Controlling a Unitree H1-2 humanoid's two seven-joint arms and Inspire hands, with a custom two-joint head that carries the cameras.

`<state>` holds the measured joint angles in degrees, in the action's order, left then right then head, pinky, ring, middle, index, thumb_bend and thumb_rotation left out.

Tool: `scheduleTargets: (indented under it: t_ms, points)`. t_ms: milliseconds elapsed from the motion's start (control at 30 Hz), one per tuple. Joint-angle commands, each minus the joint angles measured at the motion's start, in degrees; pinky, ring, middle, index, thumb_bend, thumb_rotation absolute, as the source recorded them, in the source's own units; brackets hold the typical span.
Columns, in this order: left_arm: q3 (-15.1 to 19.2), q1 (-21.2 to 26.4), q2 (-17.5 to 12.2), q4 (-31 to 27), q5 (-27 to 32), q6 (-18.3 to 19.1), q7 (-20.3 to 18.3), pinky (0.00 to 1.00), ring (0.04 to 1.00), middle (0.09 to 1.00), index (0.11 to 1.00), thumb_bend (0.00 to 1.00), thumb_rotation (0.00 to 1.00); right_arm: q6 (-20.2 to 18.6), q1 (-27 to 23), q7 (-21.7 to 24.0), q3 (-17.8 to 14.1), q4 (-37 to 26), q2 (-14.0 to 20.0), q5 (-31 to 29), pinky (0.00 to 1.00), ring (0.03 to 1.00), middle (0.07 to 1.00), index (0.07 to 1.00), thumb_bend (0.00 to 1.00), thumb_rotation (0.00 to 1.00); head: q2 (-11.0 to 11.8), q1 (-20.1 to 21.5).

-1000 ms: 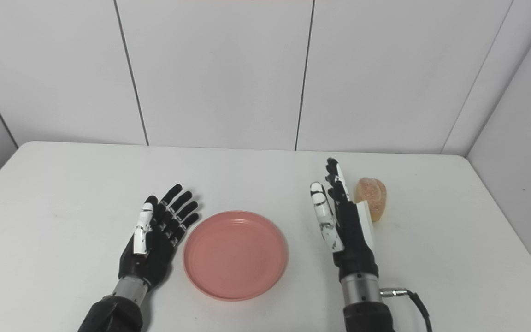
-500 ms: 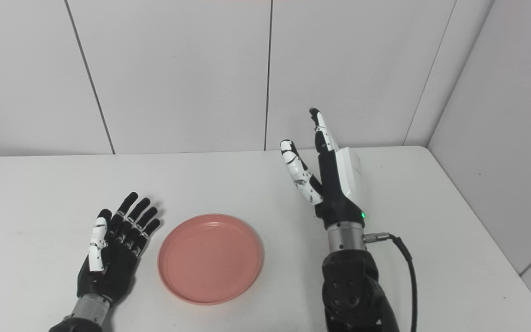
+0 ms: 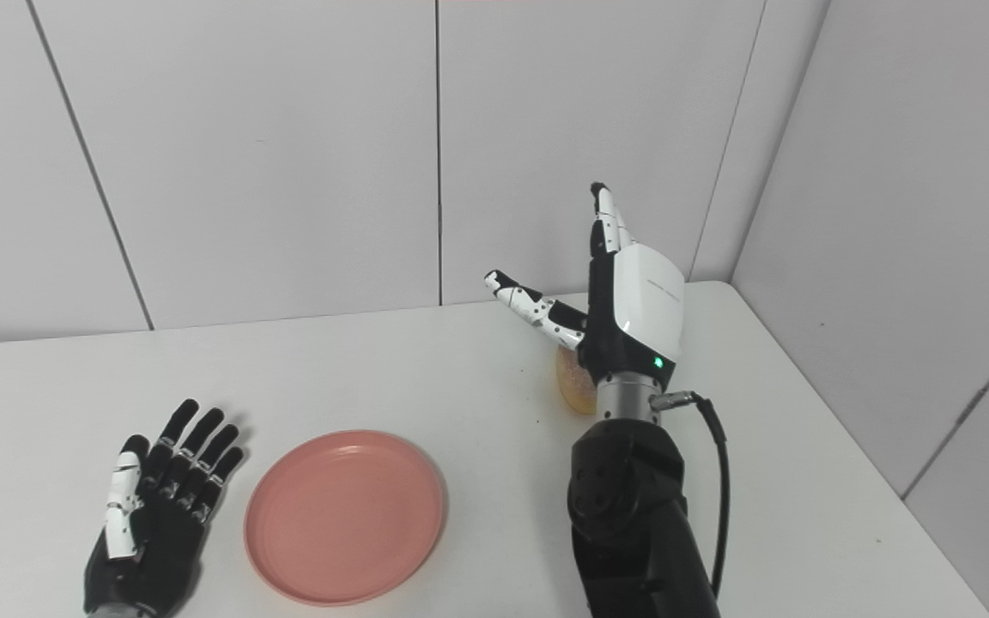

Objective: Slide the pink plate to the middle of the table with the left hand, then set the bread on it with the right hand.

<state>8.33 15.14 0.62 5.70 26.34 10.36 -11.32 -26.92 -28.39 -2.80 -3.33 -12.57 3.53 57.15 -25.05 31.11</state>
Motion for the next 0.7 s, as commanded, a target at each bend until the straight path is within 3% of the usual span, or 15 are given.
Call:
scheduleTargets:
  t_ms: [0,300,667]
  points:
    - [0.2,-0.9,-0.5,1.1,-0.1,2.4,1.1,0.95,0.907,0.905,0.901,0.3,1.0,0.0,-3.0,0.9,-0.8,0.9,0.1,3.3,0.74,0.887,0.935,0.969,0.87,0.72,-0.1,0.1]
    - [0.3,-0.9,-0.7,0.5,-0.1,3.3,1.6,0.95,0.91,0.907,0.903,0.32,1.0,0.0,-5.1,6.2,-4.5,6.6,-1.1,10.0,0.9,0.961,0.98,1.0,0.92,0.72,-0.7,0.7]
    - [0.5,-0.9,-0.8,0.1,0.4,4.4,1.4,0.96,0.907,0.897,0.89,0.31,1.0,0.0,-6.9,10.4,-8.9,12.2,-1.4,12.9,0.95,0.994,1.0,1.0,0.94,0.71,-1.6,0.6]
